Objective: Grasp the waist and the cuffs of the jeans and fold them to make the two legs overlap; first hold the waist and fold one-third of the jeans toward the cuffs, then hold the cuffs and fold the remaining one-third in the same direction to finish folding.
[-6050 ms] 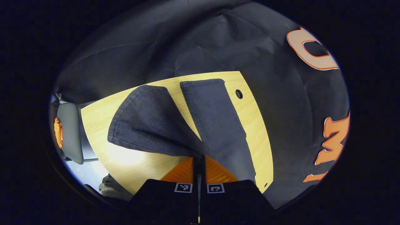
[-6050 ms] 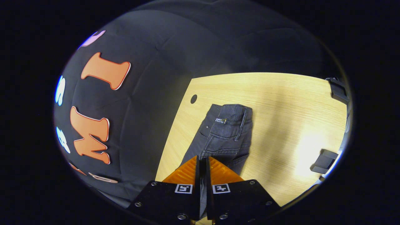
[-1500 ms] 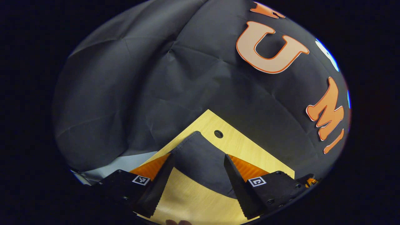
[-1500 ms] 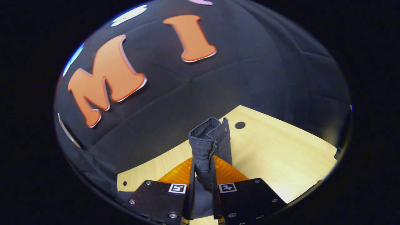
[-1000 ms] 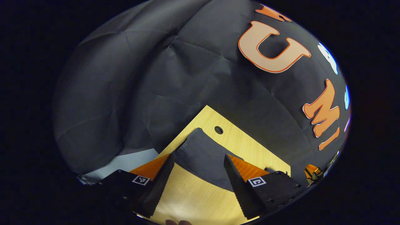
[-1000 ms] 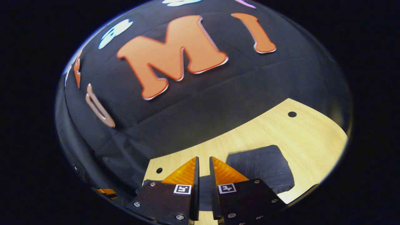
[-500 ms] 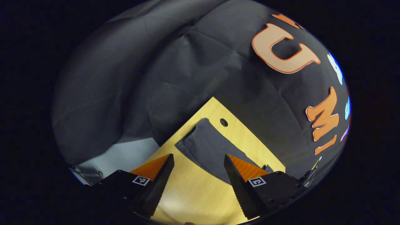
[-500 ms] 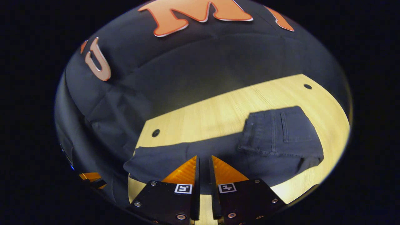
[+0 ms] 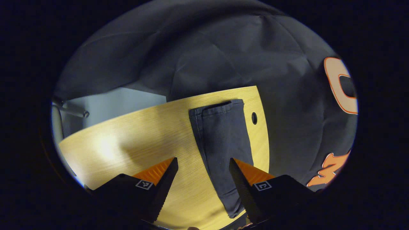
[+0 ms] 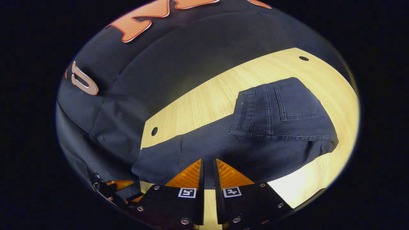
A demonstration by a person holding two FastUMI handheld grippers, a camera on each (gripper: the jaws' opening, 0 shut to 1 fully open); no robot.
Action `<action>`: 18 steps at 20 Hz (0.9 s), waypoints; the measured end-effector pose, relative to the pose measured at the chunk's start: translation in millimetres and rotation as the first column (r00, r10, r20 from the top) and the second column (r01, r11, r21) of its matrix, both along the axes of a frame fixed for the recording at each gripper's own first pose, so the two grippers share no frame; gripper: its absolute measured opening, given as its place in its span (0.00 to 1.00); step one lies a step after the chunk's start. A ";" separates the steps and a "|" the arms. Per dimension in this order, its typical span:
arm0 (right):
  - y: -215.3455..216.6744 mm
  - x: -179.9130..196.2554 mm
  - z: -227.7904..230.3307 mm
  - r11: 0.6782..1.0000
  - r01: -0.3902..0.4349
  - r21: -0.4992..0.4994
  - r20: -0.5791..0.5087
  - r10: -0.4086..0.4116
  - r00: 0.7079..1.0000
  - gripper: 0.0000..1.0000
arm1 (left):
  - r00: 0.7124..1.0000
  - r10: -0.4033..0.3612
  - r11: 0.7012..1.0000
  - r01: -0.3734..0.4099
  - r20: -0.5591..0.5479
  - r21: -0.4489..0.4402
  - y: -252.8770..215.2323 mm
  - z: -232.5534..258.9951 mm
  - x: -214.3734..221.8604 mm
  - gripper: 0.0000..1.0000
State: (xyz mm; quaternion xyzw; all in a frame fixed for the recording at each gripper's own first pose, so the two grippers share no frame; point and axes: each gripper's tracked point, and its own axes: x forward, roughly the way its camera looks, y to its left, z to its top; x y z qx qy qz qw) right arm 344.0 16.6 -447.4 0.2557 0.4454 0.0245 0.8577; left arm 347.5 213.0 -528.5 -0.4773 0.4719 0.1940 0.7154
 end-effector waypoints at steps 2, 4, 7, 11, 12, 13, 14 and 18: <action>-1.1 1.9 4.4 0.999 0.000 0.041 0.002 0.000 1.000 0.16 | 1.000 0.020 1.000 -0.020 -0.016 0.015 -3.5 -11.3 12.0 0.95; -6.0 5.2 11.3 0.996 0.014 0.087 -0.004 -0.013 1.000 0.16 | 0.999 0.030 0.999 -0.030 -0.022 0.017 -9.4 -20.9 23.7 0.98; -17.5 15.1 22.4 0.991 0.049 0.123 0.002 -0.049 0.999 0.16 | 0.998 0.049 0.998 -0.047 -0.050 0.036 -19.4 -35.8 34.4 0.98; -29.4 20.4 28.8 0.985 0.090 0.149 0.017 -0.093 0.996 0.16 | 0.999 0.050 0.997 -0.050 -0.003 0.057 -22.9 -41.7 60.6 0.93; -32.6 20.9 29.0 0.984 0.098 0.146 0.018 -0.102 0.995 0.16 | 0.999 0.041 0.997 -0.042 0.002 0.071 -23.3 -42.7 66.6 0.92; -33.9 22.5 27.8 0.985 0.102 0.141 0.020 -0.105 0.994 0.16 | 1.000 0.026 0.997 -0.027 0.013 0.077 -27.0 -46.5 77.1 0.91; -32.8 21.8 26.5 0.986 0.102 0.135 0.020 -0.106 0.994 0.16 | 1.000 0.010 0.996 -0.012 0.016 0.090 -29.2 -47.9 83.5 0.90; -33.8 21.7 27.2 0.984 0.113 0.137 0.007 -0.115 0.993 0.16 | 0.999 -0.033 0.991 0.031 0.013 0.133 -35.4 -60.2 105.0 0.65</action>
